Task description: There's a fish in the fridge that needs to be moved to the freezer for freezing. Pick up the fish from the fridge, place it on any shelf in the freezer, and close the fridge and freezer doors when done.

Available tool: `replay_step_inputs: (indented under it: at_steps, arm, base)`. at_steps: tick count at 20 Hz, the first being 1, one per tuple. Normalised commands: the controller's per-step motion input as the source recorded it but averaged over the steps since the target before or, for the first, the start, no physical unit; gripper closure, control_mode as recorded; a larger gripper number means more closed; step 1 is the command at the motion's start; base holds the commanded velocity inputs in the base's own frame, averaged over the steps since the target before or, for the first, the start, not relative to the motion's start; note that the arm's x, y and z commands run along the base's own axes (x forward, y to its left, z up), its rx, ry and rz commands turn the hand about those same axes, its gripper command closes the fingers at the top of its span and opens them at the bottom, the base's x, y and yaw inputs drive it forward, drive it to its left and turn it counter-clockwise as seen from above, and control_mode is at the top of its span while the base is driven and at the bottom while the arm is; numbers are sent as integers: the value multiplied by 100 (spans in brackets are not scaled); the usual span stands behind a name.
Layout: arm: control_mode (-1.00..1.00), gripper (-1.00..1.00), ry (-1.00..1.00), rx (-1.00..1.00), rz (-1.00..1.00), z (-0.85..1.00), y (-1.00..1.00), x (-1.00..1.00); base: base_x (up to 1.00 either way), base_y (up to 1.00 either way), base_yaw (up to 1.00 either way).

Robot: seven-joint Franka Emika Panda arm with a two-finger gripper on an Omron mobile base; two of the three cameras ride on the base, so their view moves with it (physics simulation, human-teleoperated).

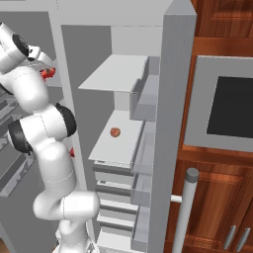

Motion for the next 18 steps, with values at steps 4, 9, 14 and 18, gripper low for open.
replay_step_inputs:
  at_steps: [4, 9, 14, 18]
  arm:
    - [-100, -100, -6, 5, -3, 32, -11, -51]
    - [-100, -100, 0, 10, -2, 25, -45, -57]
    - [-100, -100, 0, 13, 0, 9, -48, -81]
    - [-100, -100, 0, 0, 0, 9, -56, -100]
  base:
    - [0, 0, 0]
    - [0, 0, 0]
    - [0, 0, 0]
    - [0, 0, 0]
